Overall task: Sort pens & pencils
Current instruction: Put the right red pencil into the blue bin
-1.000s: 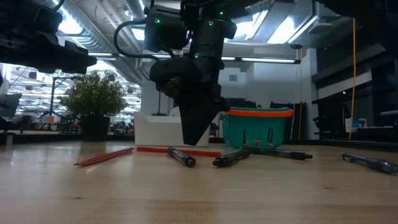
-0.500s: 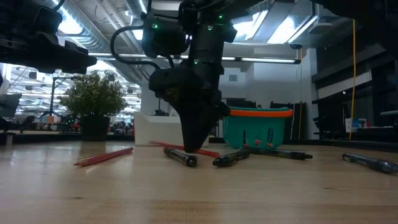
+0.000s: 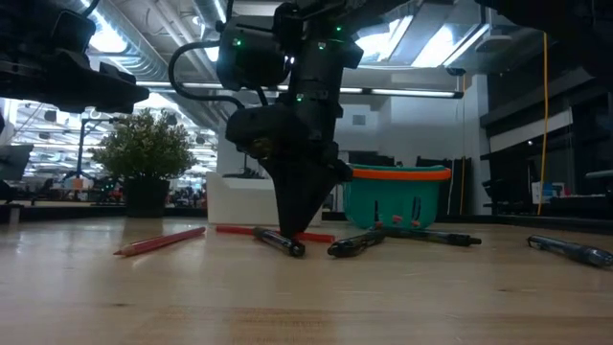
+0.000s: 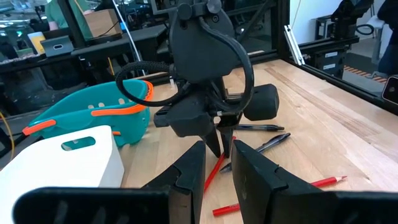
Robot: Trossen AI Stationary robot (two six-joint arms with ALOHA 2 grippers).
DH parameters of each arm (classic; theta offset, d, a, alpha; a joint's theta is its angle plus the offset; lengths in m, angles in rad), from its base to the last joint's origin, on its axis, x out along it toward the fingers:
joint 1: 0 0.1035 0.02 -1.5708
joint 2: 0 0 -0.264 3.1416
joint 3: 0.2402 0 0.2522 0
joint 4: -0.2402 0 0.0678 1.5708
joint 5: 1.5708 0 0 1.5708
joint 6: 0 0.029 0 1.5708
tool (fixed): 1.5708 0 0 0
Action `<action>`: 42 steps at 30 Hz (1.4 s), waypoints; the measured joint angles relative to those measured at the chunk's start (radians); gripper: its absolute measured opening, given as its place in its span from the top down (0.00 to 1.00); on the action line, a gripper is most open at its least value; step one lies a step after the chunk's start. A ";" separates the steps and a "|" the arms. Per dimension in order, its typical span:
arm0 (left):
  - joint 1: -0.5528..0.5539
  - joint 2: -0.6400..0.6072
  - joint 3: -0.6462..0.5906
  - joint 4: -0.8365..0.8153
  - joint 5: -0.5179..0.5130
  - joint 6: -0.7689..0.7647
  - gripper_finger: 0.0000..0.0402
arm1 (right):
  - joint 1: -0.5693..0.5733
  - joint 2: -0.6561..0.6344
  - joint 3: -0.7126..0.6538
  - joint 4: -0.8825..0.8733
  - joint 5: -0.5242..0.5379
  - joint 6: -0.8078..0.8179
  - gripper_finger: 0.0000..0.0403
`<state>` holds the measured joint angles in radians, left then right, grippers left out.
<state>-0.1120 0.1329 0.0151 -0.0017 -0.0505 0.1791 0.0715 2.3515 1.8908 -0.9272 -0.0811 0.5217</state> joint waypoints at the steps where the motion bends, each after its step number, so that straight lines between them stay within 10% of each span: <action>1: 0.000 0.000 0.000 0.000 0.000 0.000 0.82 | 0.000 0.000 0.000 0.000 0.000 0.000 0.82; 42: 0.000 0.000 0.000 0.000 0.000 0.001 0.82 | 0.000 -0.002 0.059 -0.082 0.073 0.026 0.97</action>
<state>-0.1118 0.1329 0.0151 -0.0015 -0.0505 0.1799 0.0711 2.3493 1.9493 -1.0092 -0.0086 0.5472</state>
